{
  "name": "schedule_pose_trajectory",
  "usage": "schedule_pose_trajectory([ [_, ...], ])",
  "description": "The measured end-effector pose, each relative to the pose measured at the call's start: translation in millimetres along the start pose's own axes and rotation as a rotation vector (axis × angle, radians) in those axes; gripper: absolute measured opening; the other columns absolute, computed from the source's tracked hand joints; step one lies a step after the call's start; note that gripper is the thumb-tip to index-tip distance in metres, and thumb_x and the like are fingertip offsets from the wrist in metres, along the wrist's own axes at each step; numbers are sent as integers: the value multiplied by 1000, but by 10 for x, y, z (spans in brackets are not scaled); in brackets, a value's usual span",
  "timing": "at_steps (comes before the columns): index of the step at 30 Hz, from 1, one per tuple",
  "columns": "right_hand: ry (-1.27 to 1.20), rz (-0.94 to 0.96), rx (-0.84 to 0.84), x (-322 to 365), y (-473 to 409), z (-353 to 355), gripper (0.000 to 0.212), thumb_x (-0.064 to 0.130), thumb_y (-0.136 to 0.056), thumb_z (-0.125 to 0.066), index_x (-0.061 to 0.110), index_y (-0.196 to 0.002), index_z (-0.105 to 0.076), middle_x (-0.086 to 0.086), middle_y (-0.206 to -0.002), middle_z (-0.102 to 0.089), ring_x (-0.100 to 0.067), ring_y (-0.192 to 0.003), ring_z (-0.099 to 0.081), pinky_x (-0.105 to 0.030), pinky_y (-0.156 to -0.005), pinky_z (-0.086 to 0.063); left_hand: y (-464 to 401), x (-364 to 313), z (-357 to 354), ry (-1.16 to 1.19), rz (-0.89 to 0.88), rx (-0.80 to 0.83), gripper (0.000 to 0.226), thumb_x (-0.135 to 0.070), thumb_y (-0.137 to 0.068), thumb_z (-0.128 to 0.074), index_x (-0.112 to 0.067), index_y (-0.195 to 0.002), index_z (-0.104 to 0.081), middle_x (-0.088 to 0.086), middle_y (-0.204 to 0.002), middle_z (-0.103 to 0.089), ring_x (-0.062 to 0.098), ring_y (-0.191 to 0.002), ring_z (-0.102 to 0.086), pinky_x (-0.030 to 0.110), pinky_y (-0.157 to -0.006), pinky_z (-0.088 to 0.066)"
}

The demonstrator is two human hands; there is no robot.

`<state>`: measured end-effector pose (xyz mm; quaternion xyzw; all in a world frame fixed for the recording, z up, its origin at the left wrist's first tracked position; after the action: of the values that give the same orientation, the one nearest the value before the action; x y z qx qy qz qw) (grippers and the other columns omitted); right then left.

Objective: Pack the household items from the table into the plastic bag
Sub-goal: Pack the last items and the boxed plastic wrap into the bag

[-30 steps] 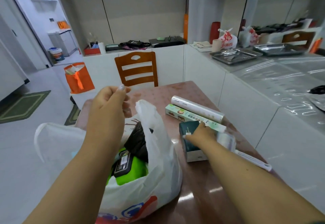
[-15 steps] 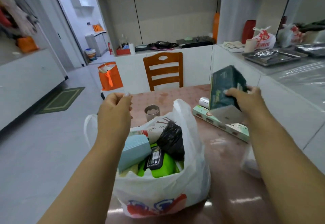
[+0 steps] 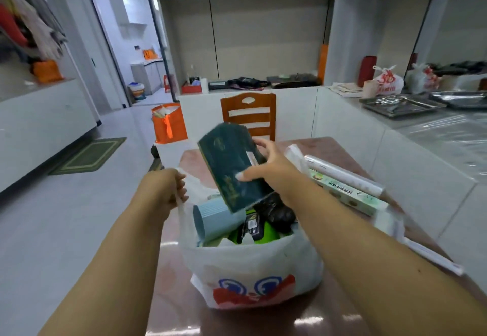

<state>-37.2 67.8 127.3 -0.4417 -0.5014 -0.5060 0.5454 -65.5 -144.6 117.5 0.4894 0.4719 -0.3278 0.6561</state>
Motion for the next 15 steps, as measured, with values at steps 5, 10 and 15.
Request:
schedule_pose_trajectory([
  [5,749,-3,405,-290,154,98,98,15,-71,-82,39,-145,-24,5,-144,-35,-15,-124,-39,-34,-100,-46,74,-80,110,254,-5,245,24,-19,-93,-45,-3,-104,-60,1,-54,-31,9,-40,-23,24,-52,-28],
  [10,968,102,443,-152,193,10,90,28,-75,-80,40,-147,-27,8,-149,-33,-14,-128,-37,-29,-99,-40,171,-140,107,328,-2,365,26,-28,-90,-52,-6,-104,-56,-2,-53,-33,6,-38,-23,17,-37,-24],
  [15,936,27,356,-346,257,84,101,31,-64,-86,46,-141,-22,8,-144,-39,-18,-126,-43,-41,-104,-43,198,-149,76,395,22,442,33,-31,-85,-58,-12,-109,-46,-3,-56,-32,5,-40,-21,16,-37,-20],
])
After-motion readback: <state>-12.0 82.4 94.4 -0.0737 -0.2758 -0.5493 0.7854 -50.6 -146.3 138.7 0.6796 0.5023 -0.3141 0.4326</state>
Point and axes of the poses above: each hand's wrist, its own y-axis away from the middle knuckle, its own z-axis out of the back of the hand, x = y × z, the point moved 2 cm from there along -y, towards the middle knuckle
